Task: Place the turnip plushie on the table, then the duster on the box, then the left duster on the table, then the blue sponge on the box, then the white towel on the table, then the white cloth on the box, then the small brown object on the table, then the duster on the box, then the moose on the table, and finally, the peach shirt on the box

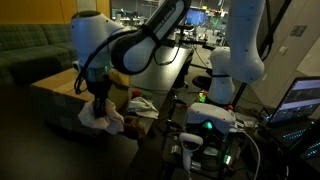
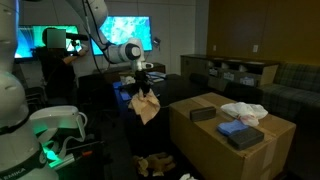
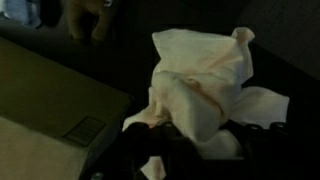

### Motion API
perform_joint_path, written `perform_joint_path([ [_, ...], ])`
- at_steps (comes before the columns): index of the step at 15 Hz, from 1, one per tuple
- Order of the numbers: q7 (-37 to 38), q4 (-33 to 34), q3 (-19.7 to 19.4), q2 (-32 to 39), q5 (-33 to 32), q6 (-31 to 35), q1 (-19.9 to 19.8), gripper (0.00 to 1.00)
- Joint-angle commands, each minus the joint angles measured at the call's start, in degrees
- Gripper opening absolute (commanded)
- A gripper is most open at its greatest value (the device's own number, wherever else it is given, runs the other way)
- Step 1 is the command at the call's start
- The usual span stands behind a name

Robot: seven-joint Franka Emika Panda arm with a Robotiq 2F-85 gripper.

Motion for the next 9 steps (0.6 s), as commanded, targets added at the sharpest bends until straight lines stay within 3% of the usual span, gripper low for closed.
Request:
perform_joint_path([
  [1, 0.5, 0.8, 3.5, -6.4, -1.5, -3.2, -6.9, 0.06],
  [5, -2.0, 6.0, 4.7, -6.8, -2.0, -2.9, -14.1, 0.06],
  [9, -4.5, 14.2, 3.8, -2.0, -3.0, -1.1, -19.2, 0.06],
])
